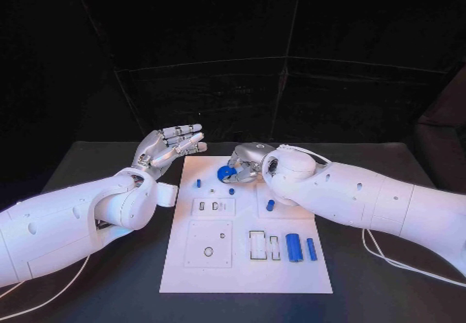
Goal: Assemble the parts on the task board
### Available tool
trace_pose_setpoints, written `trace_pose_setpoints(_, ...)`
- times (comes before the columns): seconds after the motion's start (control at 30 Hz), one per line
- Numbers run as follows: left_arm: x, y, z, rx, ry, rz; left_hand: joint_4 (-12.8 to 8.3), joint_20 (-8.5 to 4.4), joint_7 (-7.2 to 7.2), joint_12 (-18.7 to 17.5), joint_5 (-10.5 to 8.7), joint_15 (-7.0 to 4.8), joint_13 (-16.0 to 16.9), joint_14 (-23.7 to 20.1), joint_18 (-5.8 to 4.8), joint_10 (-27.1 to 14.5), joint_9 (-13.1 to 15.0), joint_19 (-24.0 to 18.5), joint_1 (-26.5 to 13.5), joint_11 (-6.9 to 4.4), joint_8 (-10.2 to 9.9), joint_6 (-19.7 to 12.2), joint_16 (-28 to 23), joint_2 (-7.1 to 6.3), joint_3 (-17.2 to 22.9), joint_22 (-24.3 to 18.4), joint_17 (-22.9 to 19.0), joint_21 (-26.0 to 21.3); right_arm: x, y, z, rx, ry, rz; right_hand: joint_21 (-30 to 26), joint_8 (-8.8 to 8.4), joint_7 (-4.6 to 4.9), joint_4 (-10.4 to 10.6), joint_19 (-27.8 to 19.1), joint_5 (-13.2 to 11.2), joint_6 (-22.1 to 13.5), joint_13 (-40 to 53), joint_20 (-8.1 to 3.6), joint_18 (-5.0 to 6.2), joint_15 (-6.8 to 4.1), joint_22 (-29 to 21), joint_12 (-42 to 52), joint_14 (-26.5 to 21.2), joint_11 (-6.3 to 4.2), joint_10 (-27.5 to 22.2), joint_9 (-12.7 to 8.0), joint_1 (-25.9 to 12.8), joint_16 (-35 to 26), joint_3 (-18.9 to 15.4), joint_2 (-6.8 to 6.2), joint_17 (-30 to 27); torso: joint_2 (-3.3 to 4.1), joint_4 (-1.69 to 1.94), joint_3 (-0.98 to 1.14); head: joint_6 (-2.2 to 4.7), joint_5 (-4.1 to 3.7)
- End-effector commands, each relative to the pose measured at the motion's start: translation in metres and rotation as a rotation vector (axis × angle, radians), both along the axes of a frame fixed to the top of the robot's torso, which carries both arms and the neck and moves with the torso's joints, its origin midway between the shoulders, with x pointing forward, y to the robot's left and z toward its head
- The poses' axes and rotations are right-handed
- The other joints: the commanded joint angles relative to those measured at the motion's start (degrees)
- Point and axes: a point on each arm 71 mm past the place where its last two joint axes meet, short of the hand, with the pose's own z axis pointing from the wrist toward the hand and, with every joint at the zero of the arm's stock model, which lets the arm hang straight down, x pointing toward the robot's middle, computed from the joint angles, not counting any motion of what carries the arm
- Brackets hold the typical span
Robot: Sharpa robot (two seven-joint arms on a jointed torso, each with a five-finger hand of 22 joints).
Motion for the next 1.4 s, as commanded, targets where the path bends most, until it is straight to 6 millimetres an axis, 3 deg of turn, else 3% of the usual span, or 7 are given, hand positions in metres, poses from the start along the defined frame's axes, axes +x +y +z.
trace_pose_setpoints(0.03, 0.000, 0.000, 0.002, -0.001, -0.007, -0.009, -0.25, -0.09, 4.21, 0.10, 0.02, 0.02, 0.03, 0.29, 0.64, -0.34, 0.01, 0.20, 0.09, 0.08, -0.37, 0.29, -0.38, 0.31, -0.01, -0.06, -0.09, 0.04, 0.000, -0.001, 0.003, 0.023, -0.011, -0.014, 0.39, -0.07, 0.02, -0.02, 0.33, 0.40, -0.32, 1.15, 0.16, -0.68, 0.34, 0.21, 0.28, 4.13, 0.19, 0.17, 0.01, 1.17, 0.28, -0.51, 0.10, 5.97, 0.00, -0.01, 0.01, 0.01, 0.03)
trace_pose_setpoints(0.3, 0.000, 0.001, 0.002, 0.000, -0.007, -0.008, -0.35, -0.08, 4.22, 0.09, 0.03, 0.03, 0.02, 0.29, 0.64, -0.37, 0.00, 0.20, 0.15, 0.09, -0.38, 0.27, -0.40, 0.35, 0.03, -0.08, -0.10, 0.02, -0.003, -0.012, 0.012, 0.104, -0.093, -0.020, 0.78, 0.21, -0.18, -0.96, 0.76, 2.40, 0.44, 1.88, 0.11, -0.82, 0.22, 0.97, 0.96, 4.22, 0.01, 0.71, 0.15, 3.11, 0.45, -0.93, 0.23, 6.41, 0.03, 0.00, 0.04, 0.04, 0.04)
trace_pose_setpoints(0.5, 0.000, 0.004, 0.002, 0.003, -0.008, 0.000, -0.35, -0.08, 4.22, 0.09, 0.03, 0.03, 0.02, 0.29, 0.64, -0.37, 0.00, 0.20, 0.15, 0.09, -0.38, 0.27, -0.40, 0.35, 0.03, -0.08, -0.10, 0.02, -0.010, -0.040, 0.022, 0.246, -0.142, -0.008, 0.87, 0.48, -0.57, -2.78, 0.83, 4.61, 1.67, 1.85, -0.16, -0.84, -0.09, 1.07, 0.90, 4.15, -0.37, 0.72, 0.23, 6.08, 0.36, -0.87, 0.34, 6.15, -0.11, -0.21, 0.04, 0.11, -0.01)
trace_pose_setpoints(0.73, 0.000, 0.007, 0.002, 0.005, -0.007, 0.005, -0.50, -0.08, 4.19, 0.15, 0.03, 0.02, 0.07, 0.32, 0.64, 0.16, 0.03, 0.20, 0.22, 0.07, -0.35, 0.62, -0.42, 0.38, 0.07, -0.11, -0.11, 0.01, -0.016, -0.106, 0.021, 0.357, -0.015, -0.033, 0.54, 0.60, -0.81, -5.64, 0.37, 0.60, 2.59, 1.29, -0.38, -0.72, -0.32, 0.40, 0.32, 4.06, -0.61, 0.31, 0.22, 9.84, 0.22, -1.32, -0.52, 5.87, -0.19, -0.46, 0.05, 0.59, -0.71)
trace_pose_setpoints(0.97, 0.000, 0.004, 0.001, 0.002, -0.003, -0.006, -1.39, -0.11, 3.87, 0.75, 0.00, -0.17, 0.18, 0.78, 0.76, 1.75, 0.26, 0.27, 0.01, -0.29, 0.02, 3.41, -0.52, 0.67, 0.14, -0.40, -0.14, -0.13, -0.016, -0.166, 0.020, 0.382, 0.015, -0.043, 0.71, 0.55, -0.89, -8.77, 0.61, 0.10, 3.03, 1.12, -0.53, -0.84, -0.45, 0.91, 0.07, 4.14, -0.75, 0.20, 0.16, 13.86, 0.30, -1.12, -0.69, 6.24, -0.30, -1.13, 0.46, 0.90, -1.15)
trace_pose_setpoints(1.23, 0.001, 0.001, 0.000, 0.000, 0.002, -0.017, -2.11, -0.16, 3.57, 1.61, 0.01, -0.49, 0.21, 1.71, 0.96, 3.63, 0.42, 0.48, -0.42, -0.71, 0.32, 6.31, -0.28, 1.01, 0.11, -0.69, -0.06, -0.22, -0.010, -0.198, 0.015, 0.369, 0.011, -0.081, 0.63, 0.51, -0.89, -9.11, 0.50, 0.06, 3.03, 0.91, -0.54, -0.80, -0.46, 0.72, -0.14, 4.09, -0.75, 0.05, 0.14, 14.16, 0.23, -1.24, -0.82, 6.05, -0.18, -1.03, 0.66, 0.95, -1.99)
trace_pose_setpoints(1.4, 0.002, 0.001, -0.001, 0.000, 0.003, -0.016, -2.17, -0.17, 3.54, 1.66, 0.00, -0.51, 0.21, 1.78, 0.98, 3.73, 0.42, 0.50, -0.45, -0.73, 0.34, 6.40, -0.25, 1.02, 0.10, -0.70, -0.05, -0.22, -0.010, -0.207, 0.008, 0.360, 0.024, -0.099, 0.58, 0.48, -0.88, -9.22, 0.43, 0.06, 2.99, 0.79, -0.54, -0.78, -0.46, 0.60, -0.25, 4.09, -0.74, -0.03, 0.13, 14.25, 0.22, -1.29, -0.89, 6.03, -0.24, -0.94, 0.44, 0.74, -2.07)
